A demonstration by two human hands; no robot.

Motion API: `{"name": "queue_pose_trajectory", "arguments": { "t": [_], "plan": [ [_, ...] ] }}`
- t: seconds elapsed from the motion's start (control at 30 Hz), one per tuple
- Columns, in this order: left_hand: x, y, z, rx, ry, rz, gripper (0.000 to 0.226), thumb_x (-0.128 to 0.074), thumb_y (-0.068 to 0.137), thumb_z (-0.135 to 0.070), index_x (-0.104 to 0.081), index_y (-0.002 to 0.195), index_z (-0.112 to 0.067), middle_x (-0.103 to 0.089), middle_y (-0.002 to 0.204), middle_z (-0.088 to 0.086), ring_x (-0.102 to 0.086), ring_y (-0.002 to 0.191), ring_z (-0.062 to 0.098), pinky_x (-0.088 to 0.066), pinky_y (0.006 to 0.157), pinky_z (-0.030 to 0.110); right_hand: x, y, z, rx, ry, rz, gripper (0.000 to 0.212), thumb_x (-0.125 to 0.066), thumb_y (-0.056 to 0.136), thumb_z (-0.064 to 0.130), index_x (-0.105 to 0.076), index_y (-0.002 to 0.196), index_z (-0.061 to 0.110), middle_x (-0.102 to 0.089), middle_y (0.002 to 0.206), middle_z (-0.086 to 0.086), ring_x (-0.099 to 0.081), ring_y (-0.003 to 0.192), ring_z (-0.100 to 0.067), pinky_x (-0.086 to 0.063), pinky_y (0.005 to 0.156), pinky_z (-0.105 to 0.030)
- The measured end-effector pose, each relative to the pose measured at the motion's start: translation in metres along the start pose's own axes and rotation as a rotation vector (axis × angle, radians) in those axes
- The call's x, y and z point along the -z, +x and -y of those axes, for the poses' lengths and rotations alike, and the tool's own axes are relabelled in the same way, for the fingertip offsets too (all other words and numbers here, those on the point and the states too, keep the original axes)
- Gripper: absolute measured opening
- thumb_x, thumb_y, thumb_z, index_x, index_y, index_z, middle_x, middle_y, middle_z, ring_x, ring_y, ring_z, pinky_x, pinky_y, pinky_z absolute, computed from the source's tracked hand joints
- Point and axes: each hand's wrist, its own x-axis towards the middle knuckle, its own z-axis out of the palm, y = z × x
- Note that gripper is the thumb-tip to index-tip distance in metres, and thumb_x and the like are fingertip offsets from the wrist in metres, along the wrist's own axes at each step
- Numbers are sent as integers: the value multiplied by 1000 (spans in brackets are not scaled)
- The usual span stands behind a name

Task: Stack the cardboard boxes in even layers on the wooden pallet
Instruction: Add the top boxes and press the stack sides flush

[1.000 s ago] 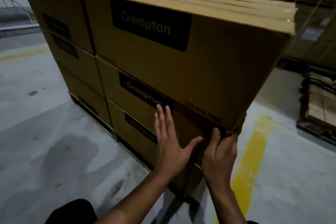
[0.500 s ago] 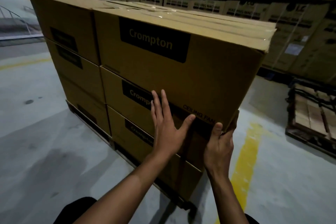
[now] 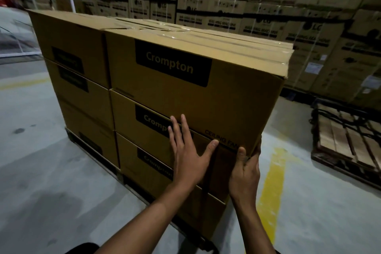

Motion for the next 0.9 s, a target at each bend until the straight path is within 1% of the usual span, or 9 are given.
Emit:
{"name": "queue_pose_trajectory", "arguments": {
  "t": [0.13,0.2,0.3,0.5,0.57,0.63,0.7,0.73,0.9],
  "plan": [
    [1,0,-1,0,22,7,113,-57,87,-79,22,160,-44,37,164,-18,27,156,18,-2,121,47,0,-2,0,-12,-5,-16,61,-33,105,59,-8,159,52,-43,159,2,-48,140,-26,-46,111,-49],
    [2,-1,0,-4,26,13,113,-58,88,-78,22,160,-44,37,164,-19,27,156,18,-1,120,45,0,-2,1,-21,-4,-20,60,-34,105,57,-9,159,52,-44,159,2,-48,140,-26,-45,111,-47],
    [5,-2,2,-12,28,28,112,-58,88,-77,22,159,-45,37,164,-20,26,156,17,-1,122,45,0,-3,3,-27,0,-15,61,-36,105,54,-12,160,48,-45,158,2,-48,140,-23,-44,110,-42],
    [13,-3,3,-9,32,58,110,-59,89,-75,23,158,-47,38,162,-23,23,157,16,-3,120,43,3,-7,-1,-26,-6,-8,62,-38,104,54,-13,161,48,-43,159,4,-46,141,-19,-44,113,-47],
    [15,-3,2,-14,20,67,110,-59,89,-74,23,158,-48,38,162,-24,22,157,16,-5,119,42,3,-8,-3,-38,-13,-14,62,-37,103,59,-14,160,49,-45,158,2,-49,139,-21,-46,111,-49],
    [17,-4,1,-20,13,74,109,-59,89,-73,23,157,-49,38,162,-24,22,157,16,-7,119,42,2,-8,-4,-47,-18,-25,65,-33,101,70,-14,159,50,-47,157,2,-51,138,-22,-48,110,-51],
    [18,-6,0,-31,17,81,109,-57,89,-75,23,157,-50,39,161,-25,22,157,15,-8,119,42,1,-9,-3,-54,-12,-34,73,-29,93,82,-15,158,52,-48,155,3,-52,137,-22,-49,108,-54],
    [19,-7,-1,-32,20,85,109,-57,88,-76,23,157,-50,39,161,-24,21,157,16,-9,119,42,0,-10,-3,-56,-11,-35,76,-28,91,85,-14,158,53,-49,155,3,-53,136,-22,-49,108,-55],
    [21,-6,-1,-16,40,100,109,-57,88,-75,20,159,-47,36,164,-21,18,157,18,-16,122,47,1,-10,-2,-54,-21,-36,77,-28,91,85,-18,158,50,-51,153,5,-53,135,-20,-51,106,-53]
  ]
}}
